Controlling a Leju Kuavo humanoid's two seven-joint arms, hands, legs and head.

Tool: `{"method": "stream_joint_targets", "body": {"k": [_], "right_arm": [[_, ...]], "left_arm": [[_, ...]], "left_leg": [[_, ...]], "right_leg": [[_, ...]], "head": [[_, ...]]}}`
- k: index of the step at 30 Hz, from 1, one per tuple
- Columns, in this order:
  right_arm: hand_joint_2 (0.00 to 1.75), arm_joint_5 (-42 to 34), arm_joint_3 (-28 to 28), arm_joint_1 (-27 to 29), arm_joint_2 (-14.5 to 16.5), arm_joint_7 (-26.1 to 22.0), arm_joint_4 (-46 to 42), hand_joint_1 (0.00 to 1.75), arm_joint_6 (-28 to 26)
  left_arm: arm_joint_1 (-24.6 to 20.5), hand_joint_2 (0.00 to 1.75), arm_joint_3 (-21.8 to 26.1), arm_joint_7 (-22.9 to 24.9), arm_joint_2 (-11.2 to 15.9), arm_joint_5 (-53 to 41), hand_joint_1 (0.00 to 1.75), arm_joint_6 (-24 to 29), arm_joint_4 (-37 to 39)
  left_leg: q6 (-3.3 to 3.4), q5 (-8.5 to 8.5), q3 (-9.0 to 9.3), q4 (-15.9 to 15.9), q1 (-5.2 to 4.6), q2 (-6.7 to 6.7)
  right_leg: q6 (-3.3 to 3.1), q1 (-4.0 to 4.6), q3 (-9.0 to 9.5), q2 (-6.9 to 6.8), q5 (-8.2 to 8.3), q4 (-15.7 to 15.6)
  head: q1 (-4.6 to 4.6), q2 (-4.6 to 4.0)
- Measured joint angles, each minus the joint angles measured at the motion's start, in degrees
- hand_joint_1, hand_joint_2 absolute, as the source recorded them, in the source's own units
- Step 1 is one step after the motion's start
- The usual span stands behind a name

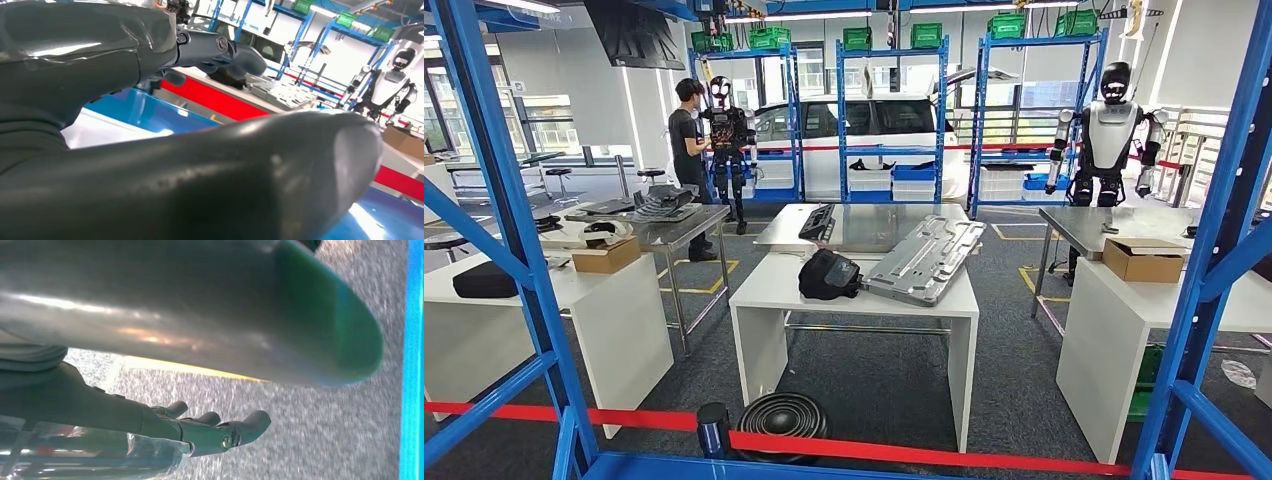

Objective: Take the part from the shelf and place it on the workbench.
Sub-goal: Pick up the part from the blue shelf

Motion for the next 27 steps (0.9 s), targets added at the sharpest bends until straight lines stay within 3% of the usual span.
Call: {"method": "stream_joint_targets", "body": {"k": [2, 5, 7, 8, 10, 11, 12, 14, 16, 18, 20, 22, 23, 24, 26, 27], "right_arm": [[0.00, 0.0, 0.0, 0.0, 0.1, 0.0, 0.1, 0.00, 0.2], [0.00, 0.0, 0.0, -0.1, 0.0, 0.0, 0.4, 0.00, 0.4], [0.00, 0.0, 0.0, 0.0, 0.0, 0.0, 0.7, 0.00, 0.5], [0.00, 0.0, 0.0, 0.1, 0.0, 0.0, 0.8, 0.00, 0.6], [0.00, 0.0, 0.1, 0.0, 0.0, 0.0, 1.0, 0.00, 0.8], [0.00, 0.0, 0.1, 0.0, 0.0, 0.0, 1.1, 0.00, 0.9], [0.00, 0.0, 0.0, -0.1, 0.0, 0.0, 1.2, 0.00, 0.9], [0.00, 0.0, 0.0, -0.1, 0.0, 0.0, 1.3, 0.00, 1.0], [0.00, 0.0, 0.0, 0.0, 0.0, 0.0, 1.3, 0.00, 1.0], [0.00, 0.0, 0.0, 0.0, 0.1, 0.0, 1.4, 0.00, 1.1], [0.00, 0.0, 0.0, 0.1, 0.0, 0.0, 1.4, 0.00, 1.0], [0.00, 0.0, 0.0, 0.2, 0.0, 0.0, 1.4, 0.00, 1.0], [0.00, 0.0, 0.0, 0.2, 0.0, 0.0, 1.4, 0.00, 1.0], [0.00, 0.0, 0.0, 0.2, 0.0, 0.1, 1.4, 0.00, 1.0], [0.00, 0.0, 0.0, 0.2, 0.2, 0.1, 1.4, 0.00, 0.9], [0.00, 0.0, 0.0, 0.2, 0.2, 0.2, 1.4, 0.00, 0.9]], "left_arm": [[-0.1, 0.00, 0.0, 0.0, 0.0, -0.3, 0.00, 0.1, -0.2], [-0.3, 0.00, -0.1, 0.0, -0.2, -0.3, 0.00, -0.1, -0.3], [-0.3, 0.00, -0.3, 0.1, -0.3, -0.1, 0.00, -0.3, -0.3], [-0.3, 0.00, -0.3, 0.1, -0.3, 0.0, 0.00, -0.5, -0.3], [-0.3, 0.00, -0.4, 0.2, -0.3, 0.4, 0.00, -1.1, -0.3], [-0.3, 0.00, -0.4, 0.2, -0.3, 0.7, 0.00, -1.4, -0.3], [-0.3, 0.00, -0.4, 0.2, -0.2, 1.0, 0.00, -1.6, -0.4], [-0.4, 0.00, -0.4, -0.1, -0.1, 1.7, 0.00, -2.0, -0.4], [-0.5, 0.87, -0.5, -0.5, -0.1, 2.2, 0.00, -2.3, -0.4], [-0.6, 0.87, -0.5, -0.8, 0.0, 2.6, 0.00, -2.3, -0.4], [-0.6, 0.00, -0.6, -1.0, 0.1, 2.9, 0.00, -2.3, -0.4], [-0.6, 0.00, -0.8, -1.0, 0.1, 3.6, 0.00, -2.5, -0.3], [-0.6, 0.44, -0.9, -1.1, 0.1, 3.9, 0.00, -2.6, -0.3], [-0.7, 0.87, -1.0, -1.1, 0.1, 4.2, 0.00, -2.8, -0.3], [-0.8, 1.75, -1.0, -1.1, 0.2, 4.6, 0.00, -3.0, -0.3], [-1.0, 1.75, -0.9, -1.2, 0.2, 4.7, 0.00, -3.1, -0.4]], "left_leg": [[0.39, 0.70, 1.20, -1.7, 0.19, 0.01], [0.77, 1.11, 1.97, -2.6, 0.13, 0.09], [0.77, 0.99, 1.97, -2.6, 0.04, 0.03], [0.69, 0.90, 2.00, -2.5, 0.06, -0.04], [0.23, 0.50, 2.01, -2.0, 0.15, -0.15], [-0.13, 0.12, 1.89, -1.4, 0.08, -0.16], [-0.46, -0.23, 1.76, -1.0, -0.01, -0.15], [-0.88, -0.66, 1.58, -0.4, -0.16, -0.11], [-1.22, -1.03, 1.40, 0.1, 0.07, -0.08], [-1.84, -3.04, -0.09, 3.3, 0.37, -0.06], [-2.41, -6.52, -3.68, 10.8, 0.68, -0.04], [-2.62, -8.03, -6.64, 16.3, 0.95, -0.03], [-2.56, -7.23, -6.71, 16.1, 1.03, -0.03], [-2.35, -5.48, -5.60, 13.5, 1.04, -0.03], [-1.50, -1.82, -1.72, 5.3, 0.78, -0.02], [-1.07, -0.84, -0.23, 2.2, 0.54, 0.07]], "right_leg": [[0.26, 0.15, -0.47, -0.19, -0.70, 1.2], [-0.16, 0.18, -5.21, -0.32, -4.44, 10.4], [0.28, 0.08, -7.72, -0.34, -5.37, 14.7], [0.81, 0.00, -7.41, -0.36, -4.52, 13.6], [1.90, -0.26, -4.11, -0.54, -1.40, 6.4], [2.01, -0.30, -2.40, -0.61, -0.12, 2.9], [1.70, -0.30, -1.28, -0.65, 0.60, 0.8], [0.62, -0.09, -0.78, -0.57, 0.85, 0.0], [-0.11, -0.27, -0.70, -0.50, 0.93, 0.0], [-0.63, -0.51, -0.53, -0.46, 0.97, 0.0], [-0.94, -0.43, -0.47, -0.45, 0.89, 0.0], [-1.04, -0.34, -0.45, -0.44, 0.84, 0.0], [-1.05, -0.30, -0.41, -0.40, 0.82, 0.0], [-1.04, -0.24, -0.33, -0.33, 0.81, 0.0], [-0.98, -0.13, -0.23, -0.19, 0.79, 0.0], [-0.88, -0.10, -0.25, -0.14, 0.78, -0.1]], "head": [[0.05, -0.01], [0.31, -0.01], [0.38, -0.01], [0.42, -0.01], [0.51, -0.01], [0.57, -0.01], [0.53, -0.01], [0.44, -0.01], [0.37, -0.01], [0.24, -0.01], [0.11, -0.01], [0.10, -0.01], [0.09, -0.01], [0.09, -0.01], [0.08, -0.01], [0.06, -0.01]]}}
